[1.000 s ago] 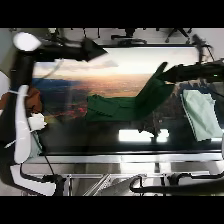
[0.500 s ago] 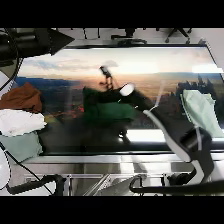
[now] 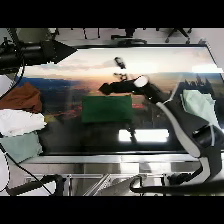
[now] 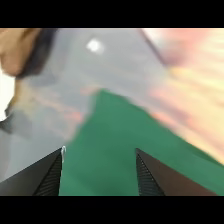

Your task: Fold the shirts.

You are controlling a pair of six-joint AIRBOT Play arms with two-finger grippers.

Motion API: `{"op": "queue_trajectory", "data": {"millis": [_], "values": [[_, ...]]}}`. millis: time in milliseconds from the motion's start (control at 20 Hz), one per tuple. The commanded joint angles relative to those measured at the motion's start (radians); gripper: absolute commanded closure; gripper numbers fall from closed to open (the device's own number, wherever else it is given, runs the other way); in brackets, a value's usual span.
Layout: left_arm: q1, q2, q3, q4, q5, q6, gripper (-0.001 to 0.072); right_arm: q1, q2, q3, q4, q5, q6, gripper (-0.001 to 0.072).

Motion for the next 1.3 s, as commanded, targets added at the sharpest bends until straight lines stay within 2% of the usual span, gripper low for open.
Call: {"op": "queue_trajectory", "data": {"millis": [0,50,100,250,700,750,800,850,1050,1250], "values": [[0.0,0.001,-0.003,0.0,-0.001,0.003,0.0692,-0.259,0.05,-0.001,-0.166,0.3,0.212,0.0184],[0.0,0.001,-0.003,0.0,-0.001,0.003,0.0692,-0.317,0.04,-0.005,-0.234,0.373,0.266,0.0079],[0.0,0.001,-0.003,0.0,-0.003,0.003,0.0692,-0.357,0.024,-0.019,-0.28,0.418,0.293,0.0057],[0.0,0.001,-0.003,0.0,-0.027,0.003,0.0692,-0.394,-0.031,-0.085,-0.293,0.447,0.285,0.0057],[0.0,0.0,-0.003,0.001,-0.027,0.003,0.0692,-0.273,-0.205,-0.097,-0.02,0.406,0.085,0.0068],[0.0,0.0,-0.003,0.001,-0.027,0.003,0.0692,-0.262,-0.212,-0.097,0.0,0.406,0.076,0.0203],[0.0,0.0,-0.003,0.001,-0.027,0.003,0.0692,-0.256,-0.214,-0.097,0.031,0.41,0.052,0.0435],[0.0,0.0,-0.003,0.001,-0.028,0.003,0.0692,-0.255,-0.211,-0.096,0.072,0.42,0.037,0.0697],[0.0,0.0,-0.003,0.002,-0.053,0.003,0.0692,-0.311,-0.13,-0.01,0.125,0.47,0.022,0.0693],[0.0,0.0,-0.003,0.002,-0.08,0.003,0.0692,-0.472,0.018,0.11,0.135,0.487,0.109,0.0693]]}}
